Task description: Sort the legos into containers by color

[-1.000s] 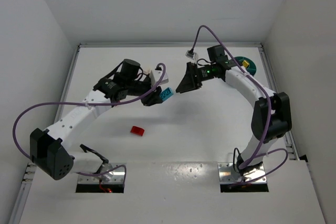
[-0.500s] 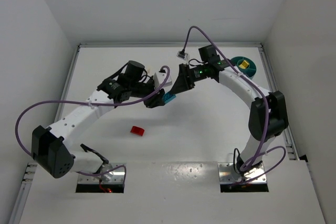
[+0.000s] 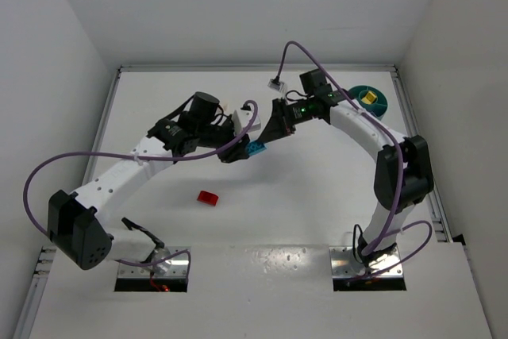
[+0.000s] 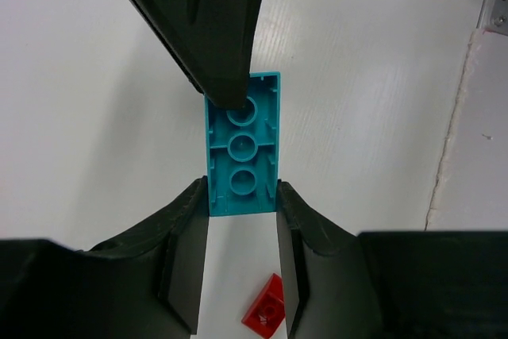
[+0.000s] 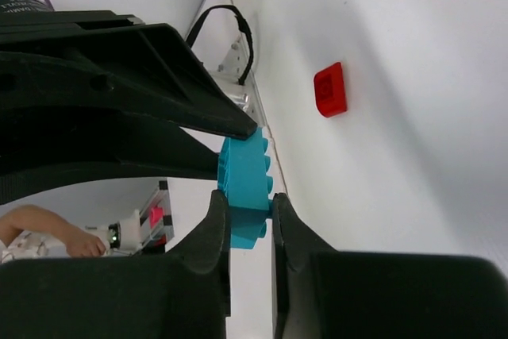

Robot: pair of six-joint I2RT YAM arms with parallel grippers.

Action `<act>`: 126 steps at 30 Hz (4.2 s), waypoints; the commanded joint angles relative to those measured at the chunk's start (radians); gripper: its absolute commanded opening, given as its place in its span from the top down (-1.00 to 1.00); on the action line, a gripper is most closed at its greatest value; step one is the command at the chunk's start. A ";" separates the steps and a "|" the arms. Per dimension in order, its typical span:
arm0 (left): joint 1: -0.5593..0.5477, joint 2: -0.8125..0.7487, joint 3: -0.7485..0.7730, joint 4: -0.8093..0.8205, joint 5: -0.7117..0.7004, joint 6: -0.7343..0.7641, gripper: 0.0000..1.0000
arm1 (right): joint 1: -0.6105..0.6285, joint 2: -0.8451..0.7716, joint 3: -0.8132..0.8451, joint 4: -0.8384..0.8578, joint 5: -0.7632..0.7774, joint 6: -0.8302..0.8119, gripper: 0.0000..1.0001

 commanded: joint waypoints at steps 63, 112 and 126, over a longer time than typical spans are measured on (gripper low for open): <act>0.243 -0.010 0.036 0.058 -0.007 -0.168 -0.98 | -0.688 0.410 0.759 -0.303 0.904 -0.615 1.00; 0.234 -0.001 0.027 0.058 0.021 -0.186 -0.98 | -0.629 0.496 0.744 -0.173 0.832 -0.728 1.00; 0.225 -0.001 0.018 0.058 0.021 -0.177 -0.98 | -0.639 0.456 0.704 -0.134 0.697 -0.843 1.00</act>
